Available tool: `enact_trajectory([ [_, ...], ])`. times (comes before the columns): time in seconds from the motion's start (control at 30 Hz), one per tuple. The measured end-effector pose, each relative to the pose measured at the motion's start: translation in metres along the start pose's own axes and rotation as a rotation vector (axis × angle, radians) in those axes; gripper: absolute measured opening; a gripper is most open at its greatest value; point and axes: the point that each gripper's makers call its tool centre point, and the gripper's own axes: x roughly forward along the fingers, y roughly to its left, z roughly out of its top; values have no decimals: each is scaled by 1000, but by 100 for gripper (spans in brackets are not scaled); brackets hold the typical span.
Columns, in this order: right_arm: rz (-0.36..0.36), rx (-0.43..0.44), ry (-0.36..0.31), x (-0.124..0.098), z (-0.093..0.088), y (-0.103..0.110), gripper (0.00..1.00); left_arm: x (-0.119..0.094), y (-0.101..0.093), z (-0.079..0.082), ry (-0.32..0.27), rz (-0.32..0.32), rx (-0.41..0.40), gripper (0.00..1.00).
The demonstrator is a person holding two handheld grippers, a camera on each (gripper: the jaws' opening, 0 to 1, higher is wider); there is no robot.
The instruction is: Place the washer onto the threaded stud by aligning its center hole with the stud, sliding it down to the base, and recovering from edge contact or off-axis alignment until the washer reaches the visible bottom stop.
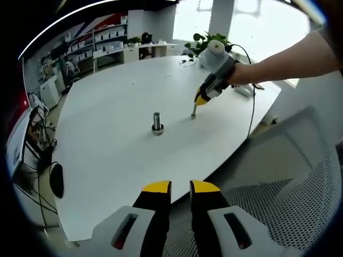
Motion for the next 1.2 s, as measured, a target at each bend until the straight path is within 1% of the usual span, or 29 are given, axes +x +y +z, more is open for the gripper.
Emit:
enact_trajectory([
  [0.2,6,2,19,1,3,-1,13,0,0,0,4,0,0,11],
  [0.37,8,-45,37,2,-2,2,13,0,0,-1,4,2,-2,11],
  [0.47,12,-91,57,4,-5,4,13,0,0,-1,5,2,-2,11],
  [0.63,26,-68,68,10,-4,0,13,0,0,-1,9,2,-1,11],
  [0.67,29,-65,70,12,-4,0,13,0,0,-2,10,2,-1,11],
  [0.7,36,-68,69,13,-3,1,8,0,0,-2,11,1,-1,11],
  [0.73,46,-68,52,14,1,2,7,1,0,-2,13,1,0,11],
  [0.77,31,-80,74,15,-1,-1,5,1,0,-3,15,0,1,11],
  [0.8,36,-88,71,16,0,0,3,1,0,-3,16,0,1,11],
  [0.87,49,-65,131,21,-11,1,3,1,0,-3,16,0,0,11],
  [0.93,43,-72,114,22,-12,0,3,1,0,-3,16,1,-1,11],
  [1.0,72,-23,75,21,-7,7,4,1,1,-3,17,3,-3,11],
  [1.07,62,-45,73,21,-8,7,5,1,1,-3,15,5,-4,11],
  [1.13,37,-109,83,24,-11,2,7,1,1,-3,16,5,-2,11],
  [1.2,32,-115,88,24,-12,0,11,1,0,-3,18,2,-2,11],
])
